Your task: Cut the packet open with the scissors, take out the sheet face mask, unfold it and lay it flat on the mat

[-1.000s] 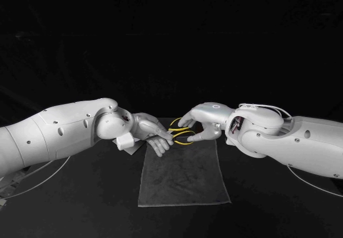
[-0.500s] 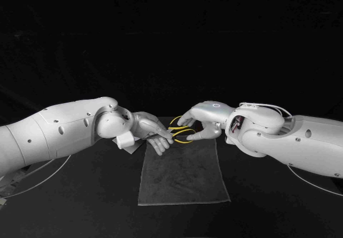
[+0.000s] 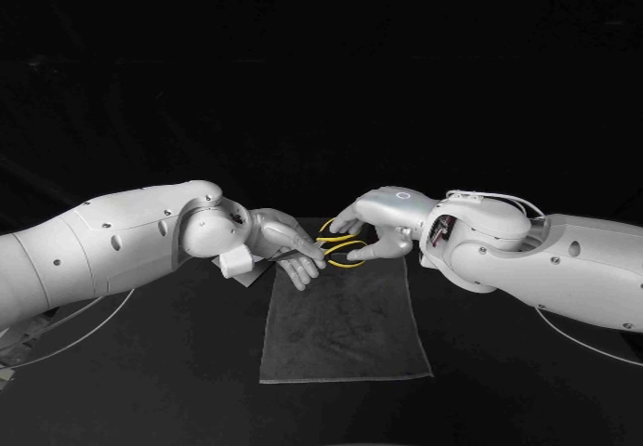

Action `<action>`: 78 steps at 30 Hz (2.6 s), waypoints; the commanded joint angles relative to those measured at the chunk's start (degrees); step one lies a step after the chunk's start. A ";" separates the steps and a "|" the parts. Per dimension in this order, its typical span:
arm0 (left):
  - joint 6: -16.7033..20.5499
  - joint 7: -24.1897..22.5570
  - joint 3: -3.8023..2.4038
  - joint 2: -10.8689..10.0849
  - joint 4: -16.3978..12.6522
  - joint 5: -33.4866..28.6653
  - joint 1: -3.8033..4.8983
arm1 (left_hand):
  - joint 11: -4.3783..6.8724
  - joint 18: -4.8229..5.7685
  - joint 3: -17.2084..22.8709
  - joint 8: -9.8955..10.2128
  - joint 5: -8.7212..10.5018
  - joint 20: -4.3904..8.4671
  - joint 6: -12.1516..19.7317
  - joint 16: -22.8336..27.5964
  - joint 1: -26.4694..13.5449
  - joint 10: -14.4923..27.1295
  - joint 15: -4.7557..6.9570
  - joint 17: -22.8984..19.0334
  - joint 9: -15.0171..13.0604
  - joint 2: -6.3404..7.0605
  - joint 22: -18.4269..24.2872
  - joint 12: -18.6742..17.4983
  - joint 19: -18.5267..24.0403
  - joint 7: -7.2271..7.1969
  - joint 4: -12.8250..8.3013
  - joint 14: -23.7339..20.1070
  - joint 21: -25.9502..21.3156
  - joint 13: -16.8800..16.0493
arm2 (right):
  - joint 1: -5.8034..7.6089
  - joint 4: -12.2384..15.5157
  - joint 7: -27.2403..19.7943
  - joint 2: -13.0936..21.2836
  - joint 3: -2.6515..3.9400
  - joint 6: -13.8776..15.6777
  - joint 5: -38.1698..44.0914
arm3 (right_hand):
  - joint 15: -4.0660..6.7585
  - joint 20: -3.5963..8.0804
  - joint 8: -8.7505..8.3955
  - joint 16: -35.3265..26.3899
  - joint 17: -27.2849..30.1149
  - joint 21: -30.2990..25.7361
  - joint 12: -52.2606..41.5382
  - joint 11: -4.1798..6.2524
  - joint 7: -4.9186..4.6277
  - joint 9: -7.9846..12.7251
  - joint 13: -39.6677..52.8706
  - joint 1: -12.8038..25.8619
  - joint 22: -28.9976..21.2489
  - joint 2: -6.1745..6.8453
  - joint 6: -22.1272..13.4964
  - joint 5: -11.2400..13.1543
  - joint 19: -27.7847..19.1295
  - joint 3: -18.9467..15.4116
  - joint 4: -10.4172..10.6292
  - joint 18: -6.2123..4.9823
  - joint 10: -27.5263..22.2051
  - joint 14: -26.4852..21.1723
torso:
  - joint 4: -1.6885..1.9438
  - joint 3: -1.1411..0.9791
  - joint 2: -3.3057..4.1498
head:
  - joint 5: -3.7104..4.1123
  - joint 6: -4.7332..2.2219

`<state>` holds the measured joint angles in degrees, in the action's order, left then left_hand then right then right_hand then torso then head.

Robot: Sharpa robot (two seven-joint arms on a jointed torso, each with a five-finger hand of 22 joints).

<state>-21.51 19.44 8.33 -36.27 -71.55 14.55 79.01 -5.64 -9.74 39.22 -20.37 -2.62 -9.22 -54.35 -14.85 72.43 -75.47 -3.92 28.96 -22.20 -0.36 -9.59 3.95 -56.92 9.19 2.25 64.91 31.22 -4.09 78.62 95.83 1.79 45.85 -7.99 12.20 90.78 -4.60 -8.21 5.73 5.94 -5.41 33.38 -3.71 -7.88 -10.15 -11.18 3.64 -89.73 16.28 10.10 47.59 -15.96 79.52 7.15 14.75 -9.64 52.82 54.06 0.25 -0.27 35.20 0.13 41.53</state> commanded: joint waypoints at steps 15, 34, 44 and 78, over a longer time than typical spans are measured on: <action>-1.45 -0.84 -0.09 0.09 -0.16 -0.70 0.05 | 0.06 -0.61 0.52 -0.37 -0.18 0.23 -0.38 0.37 -0.16 -0.52 0.51 0.07 -0.16 -0.38 -0.09 0.11 0.16 0.11 -0.96 -0.05 0.24 -0.06 | 0.07 -1.83 -0.24 -1.20 0.15 -0.64 1.18 | -0.18 0.03 0.06 -0.58 0.12 -0.29 0.21 0.19 -0.12 0.00 -0.05 -0.18 0.09 0.00 0.05 0.48 0.37 0.88 -0.42 -0.45 -0.01 -0.23 | -0.14 0.02 -0.09 | -0.17 0.36; -1.84 -0.60 -0.09 -0.03 -0.94 -2.23 0.05 | 0.06 -0.61 0.52 -0.37 -0.18 0.23 -0.38 0.37 -0.16 -0.52 0.51 0.07 -0.16 -0.38 -0.09 0.11 0.16 0.11 -0.96 -0.05 0.24 -0.06 | -0.65 -6.00 0.27 -3.95 -0.25 -4.51 2.25 | -0.12 0.06 0.25 -0.58 0.09 0.00 0.09 0.35 0.03 -0.08 0.00 0.17 0.29 -0.37 0.56 1.11 0.82 1.60 -0.78 -0.49 0.32 0.42 | -0.08 0.01 -0.04 | -0.14 0.53; -2.11 -0.64 -0.09 -0.14 -1.12 -2.88 0.06 | 0.07 -0.60 0.67 -0.39 -0.18 0.25 -0.37 0.41 -0.40 -0.55 0.52 0.10 -0.29 -0.41 -0.13 0.09 0.17 0.11 -1.17 -0.01 0.33 -0.05 | -1.58 -7.29 0.22 -5.41 -0.35 -5.12 2.34 | -0.07 0.05 0.49 -0.45 0.03 0.08 -0.02 0.36 0.00 -0.17 0.04 0.54 0.39 -0.56 1.14 1.31 0.90 2.14 -1.10 -0.46 1.05 1.14 | -0.03 -0.05 -0.01 | -0.24 0.48; -3.87 -0.48 -0.10 0.37 -1.93 -3.21 0.07 | 0.06 -0.59 0.74 -0.39 -0.18 0.25 -0.35 0.44 -0.60 -0.57 0.51 0.13 -0.38 -0.46 -0.16 0.08 0.19 0.12 -1.26 0.01 0.38 -0.05 | -3.36 -13.58 3.75 -12.14 -1.13 -11.50 5.53 | 0.52 -0.35 1.84 0.36 -0.20 1.29 0.20 0.96 0.78 -0.26 -0.12 5.38 1.47 -0.63 6.94 3.98 2.25 15.22 -2.46 -0.42 8.49 7.61 | -0.11 -0.01 -0.06 | -0.43 1.04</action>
<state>-23.90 20.56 8.48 -36.13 -73.29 12.52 78.88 -5.46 -9.21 39.77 -20.37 -2.62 -9.22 -54.36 -14.63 71.98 -75.66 -3.82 29.02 -22.58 -0.36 -9.68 3.95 -56.92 9.18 1.39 64.80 31.41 -4.09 75.47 82.20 4.98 33.96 -8.99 3.15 94.81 -4.17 -8.51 7.53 6.60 -5.66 34.46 -3.71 -7.38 -9.55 -11.50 3.58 -84.82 17.67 9.44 54.34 -12.31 81.48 22.09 12.32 -9.39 61.35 61.42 0.20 -0.27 35.13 -0.31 42.51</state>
